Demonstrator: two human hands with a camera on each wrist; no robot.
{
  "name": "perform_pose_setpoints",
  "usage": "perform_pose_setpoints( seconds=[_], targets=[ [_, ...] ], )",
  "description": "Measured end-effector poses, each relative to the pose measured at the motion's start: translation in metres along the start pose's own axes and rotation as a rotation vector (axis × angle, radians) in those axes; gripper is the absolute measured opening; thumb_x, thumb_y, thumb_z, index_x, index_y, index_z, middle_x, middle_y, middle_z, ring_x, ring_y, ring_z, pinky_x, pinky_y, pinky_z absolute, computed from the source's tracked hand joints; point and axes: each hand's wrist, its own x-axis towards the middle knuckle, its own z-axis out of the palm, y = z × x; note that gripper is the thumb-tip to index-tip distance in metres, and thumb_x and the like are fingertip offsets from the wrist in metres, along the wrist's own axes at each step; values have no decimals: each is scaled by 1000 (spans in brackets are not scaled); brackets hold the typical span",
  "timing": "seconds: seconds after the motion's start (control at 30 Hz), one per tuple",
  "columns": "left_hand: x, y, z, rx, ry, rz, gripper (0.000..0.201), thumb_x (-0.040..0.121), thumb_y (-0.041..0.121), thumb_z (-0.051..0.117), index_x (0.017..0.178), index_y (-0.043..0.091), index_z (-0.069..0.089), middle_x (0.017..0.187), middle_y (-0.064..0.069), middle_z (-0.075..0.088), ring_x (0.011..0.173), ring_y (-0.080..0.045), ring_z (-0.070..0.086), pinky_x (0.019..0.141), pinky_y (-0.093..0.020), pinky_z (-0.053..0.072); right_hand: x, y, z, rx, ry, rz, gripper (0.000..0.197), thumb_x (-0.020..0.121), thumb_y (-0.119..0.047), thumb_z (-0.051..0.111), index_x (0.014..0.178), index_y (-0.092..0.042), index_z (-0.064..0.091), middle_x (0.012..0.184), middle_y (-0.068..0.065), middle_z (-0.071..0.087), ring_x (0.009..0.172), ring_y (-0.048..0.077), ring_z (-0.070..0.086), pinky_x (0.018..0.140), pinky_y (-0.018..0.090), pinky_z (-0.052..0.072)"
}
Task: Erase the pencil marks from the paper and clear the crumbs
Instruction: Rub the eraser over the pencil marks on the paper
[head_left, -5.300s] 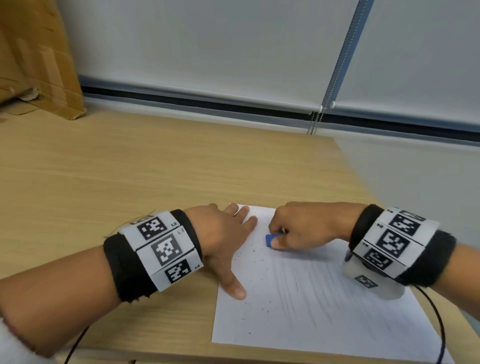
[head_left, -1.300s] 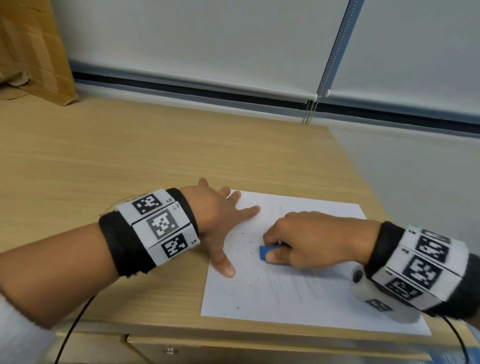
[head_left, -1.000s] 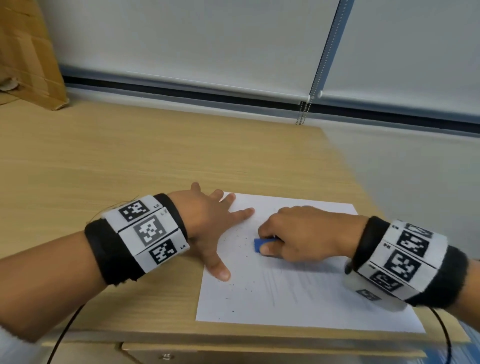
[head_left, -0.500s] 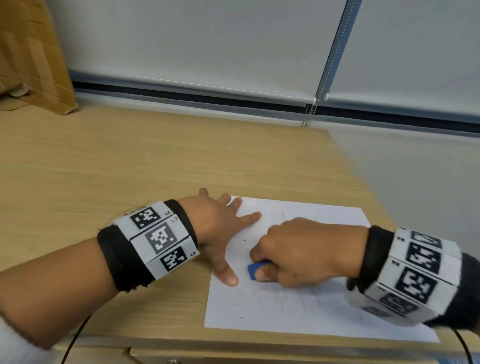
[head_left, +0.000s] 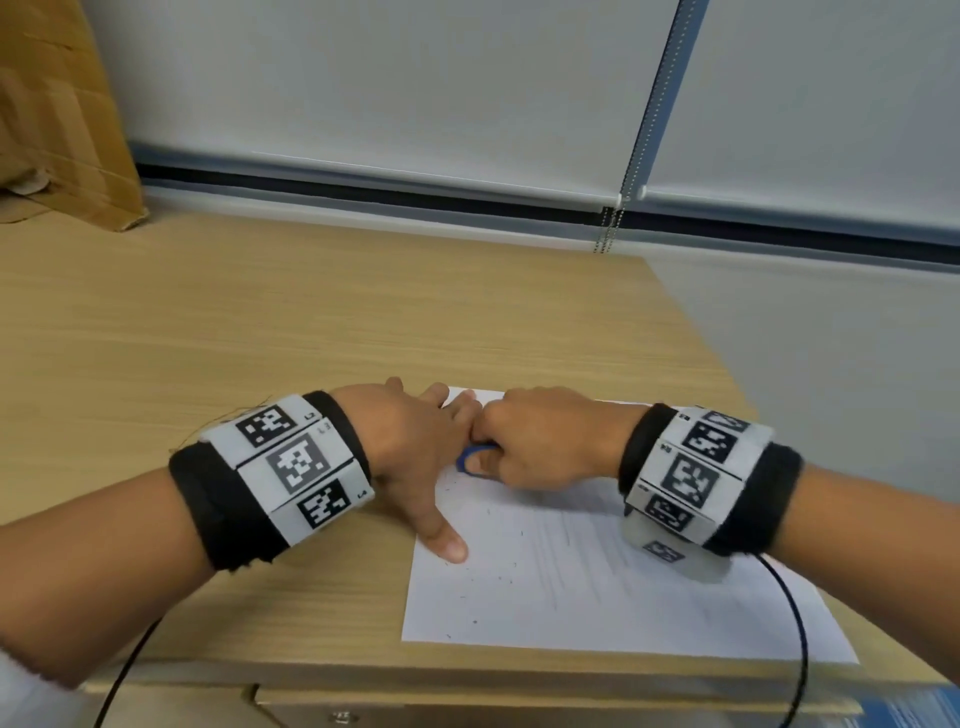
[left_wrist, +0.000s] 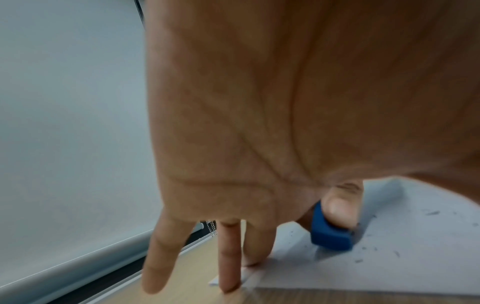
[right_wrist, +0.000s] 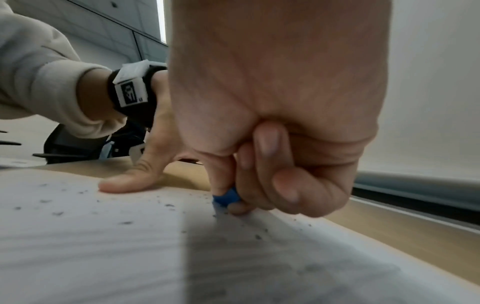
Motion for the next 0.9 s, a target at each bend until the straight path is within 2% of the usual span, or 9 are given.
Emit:
perform_pose_setpoints(
  seconds=[0.13,0.3,0.37,0.47,0.6,0.67,0.73,0.8,0.9],
  targets=[
    [0,-2,2,-21,-18,12,129,65,80,62,154,18,-7,161,5,-16,148,-23,-10,118,-54,1,-9,-12,6,-27,-87,-113,25,96,-37,44,82,-18,51,66,-6,45,61,16,45,61,32,36],
    [-2,-2,1,-28,-7,17,123,65,79,63,153,23,-2,161,7,-11,147,-22,-1,118,-51,7,0,-6,3,-14,-7,-29,28,97,-38,44,99,-16,61,68,-8,45,68,20,49,58,31,34],
    [-4,0,1,-33,6,-9,127,66,76,65,153,19,-8,160,7,-6,147,-22,2,117,-45,11,-8,-5,10,-20,-30,-66,26,96,-37,44,87,-16,57,65,-4,47,65,22,49,55,31,32],
    [-2,0,3,-24,12,-13,133,65,76,66,152,15,-13,162,5,-10,148,-20,-6,117,-45,13,-32,-9,14,14,-195,-165,30,95,-38,46,73,-17,49,63,-1,49,61,23,48,58,34,37],
    [2,-1,2,-11,15,16,128,66,73,69,153,27,-14,161,2,-15,148,-23,-6,116,-51,19,-34,12,9,24,-110,-42,32,94,-40,47,71,-17,49,63,-2,52,63,22,49,62,36,42],
    [4,0,1,-6,-2,22,127,66,72,69,151,35,-18,161,1,-17,148,-25,-7,116,-53,19,-41,13,15,40,-95,-64,31,94,-38,48,73,-16,50,62,-1,50,60,20,46,61,36,40],
    [5,0,2,-6,-14,25,126,65,72,69,149,41,-20,161,0,-18,148,-27,-9,115,-55,18,-53,8,21,57,-176,-129,31,94,-36,49,74,-13,51,60,0,48,55,20,41,58,35,37],
    [5,-1,1,-5,-23,22,126,65,73,69,147,44,-22,161,-1,-19,147,-28,-11,115,-55,19,-58,7,20,70,-200,-130,32,93,-38,51,73,-12,51,60,1,47,55,20,39,56,34,35],
    [4,0,1,2,-35,11,125,66,73,68,147,43,-23,160,-2,-21,147,-29,-13,115,-54,18,-48,16,17,61,-80,-63,34,92,-40,50,72,-13,51,61,2,50,57,21,42,56,34,35]
  ],
)
